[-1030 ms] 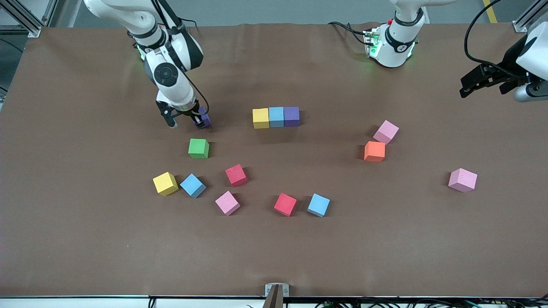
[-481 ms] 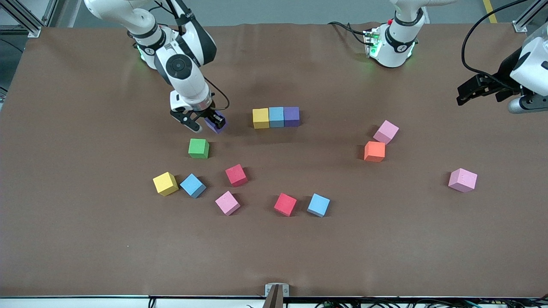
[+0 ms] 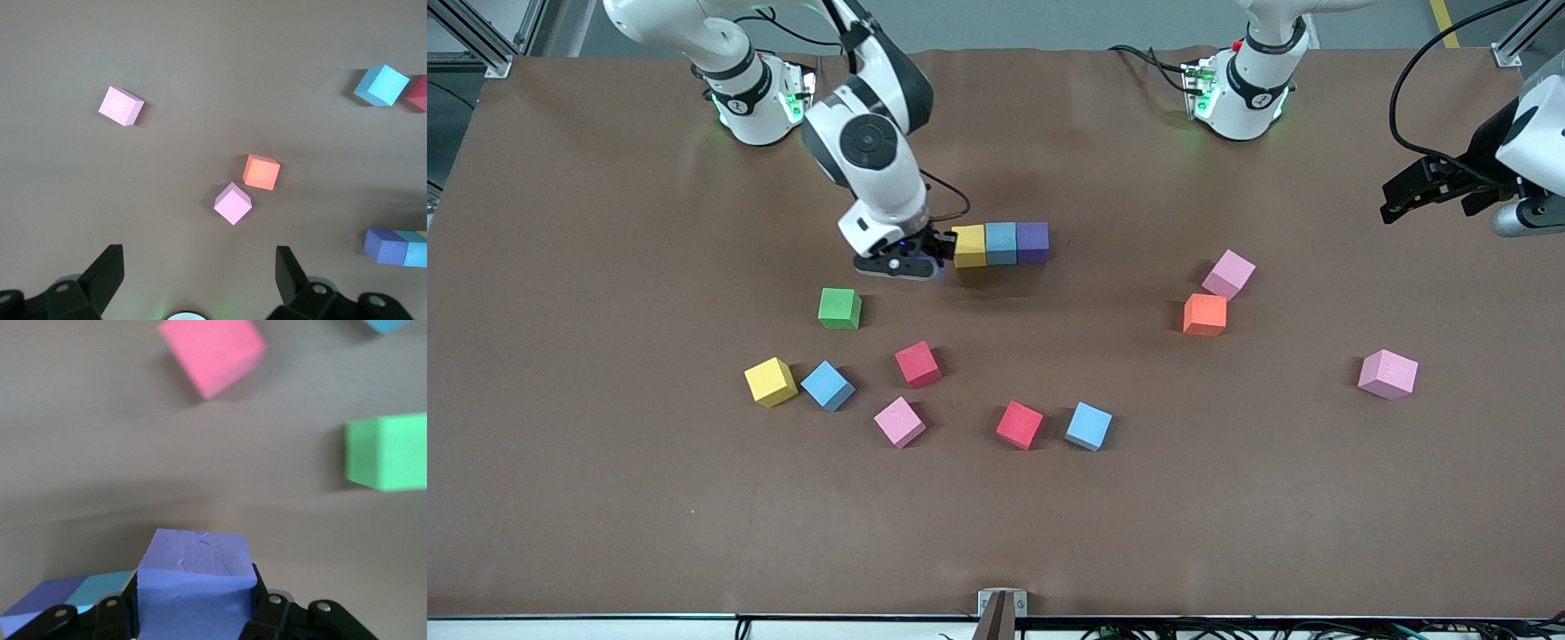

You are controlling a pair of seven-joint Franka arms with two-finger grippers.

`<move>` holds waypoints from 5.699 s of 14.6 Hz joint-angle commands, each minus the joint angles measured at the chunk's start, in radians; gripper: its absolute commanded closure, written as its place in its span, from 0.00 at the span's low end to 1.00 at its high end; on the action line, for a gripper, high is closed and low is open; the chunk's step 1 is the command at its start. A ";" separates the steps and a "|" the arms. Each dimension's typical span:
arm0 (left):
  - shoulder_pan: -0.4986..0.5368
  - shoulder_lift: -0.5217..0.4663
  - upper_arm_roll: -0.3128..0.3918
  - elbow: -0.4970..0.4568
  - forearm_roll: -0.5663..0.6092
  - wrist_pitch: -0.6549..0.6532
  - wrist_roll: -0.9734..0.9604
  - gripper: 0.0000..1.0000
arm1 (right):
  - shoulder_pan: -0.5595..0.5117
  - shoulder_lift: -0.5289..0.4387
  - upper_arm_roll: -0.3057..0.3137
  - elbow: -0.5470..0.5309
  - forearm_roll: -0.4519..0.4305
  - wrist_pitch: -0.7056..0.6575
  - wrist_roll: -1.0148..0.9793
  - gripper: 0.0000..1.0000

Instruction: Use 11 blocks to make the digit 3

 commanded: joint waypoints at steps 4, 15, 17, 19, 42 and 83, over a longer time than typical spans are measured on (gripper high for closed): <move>0.004 0.002 0.002 0.009 0.012 0.003 0.015 0.00 | 0.028 0.149 -0.003 0.149 0.023 -0.020 -0.138 1.00; 0.029 -0.007 0.008 0.001 0.013 -0.003 0.017 0.00 | 0.067 0.265 -0.004 0.202 0.021 0.003 -0.200 1.00; 0.027 -0.006 0.008 0.001 0.013 -0.001 0.017 0.00 | 0.076 0.275 -0.006 0.200 0.017 0.015 -0.201 1.00; 0.027 -0.006 0.008 0.002 0.013 -0.003 0.015 0.00 | 0.079 0.276 -0.006 0.200 0.008 0.015 -0.201 1.00; 0.026 0.005 0.005 0.001 0.013 0.023 0.002 0.00 | 0.091 0.298 -0.026 0.192 -0.044 0.047 -0.123 1.00; 0.036 0.005 0.010 -0.014 0.012 0.062 0.006 0.00 | 0.091 0.275 -0.024 0.206 -0.068 0.038 -0.092 0.00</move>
